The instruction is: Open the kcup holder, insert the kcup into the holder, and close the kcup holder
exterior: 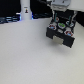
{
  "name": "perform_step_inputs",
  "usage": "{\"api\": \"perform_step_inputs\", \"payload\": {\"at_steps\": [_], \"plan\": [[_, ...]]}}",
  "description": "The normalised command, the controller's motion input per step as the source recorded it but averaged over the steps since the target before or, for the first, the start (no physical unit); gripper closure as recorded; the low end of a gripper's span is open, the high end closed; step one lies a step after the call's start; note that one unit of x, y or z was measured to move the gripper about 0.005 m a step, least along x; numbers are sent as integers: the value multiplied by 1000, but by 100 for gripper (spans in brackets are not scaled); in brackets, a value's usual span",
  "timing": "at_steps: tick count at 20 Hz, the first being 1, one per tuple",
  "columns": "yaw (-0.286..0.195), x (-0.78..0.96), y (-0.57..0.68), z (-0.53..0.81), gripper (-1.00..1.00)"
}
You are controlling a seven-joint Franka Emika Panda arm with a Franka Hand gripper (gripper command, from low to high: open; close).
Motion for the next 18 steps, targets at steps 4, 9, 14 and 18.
{"api": "perform_step_inputs", "payload": {"at_steps": [4,9,14,18], "plan": [[4,779,-472,104,-100],[28,753,-331,1,-100],[67,751,-20,-16,-100],[171,482,282,-59,-100]]}}
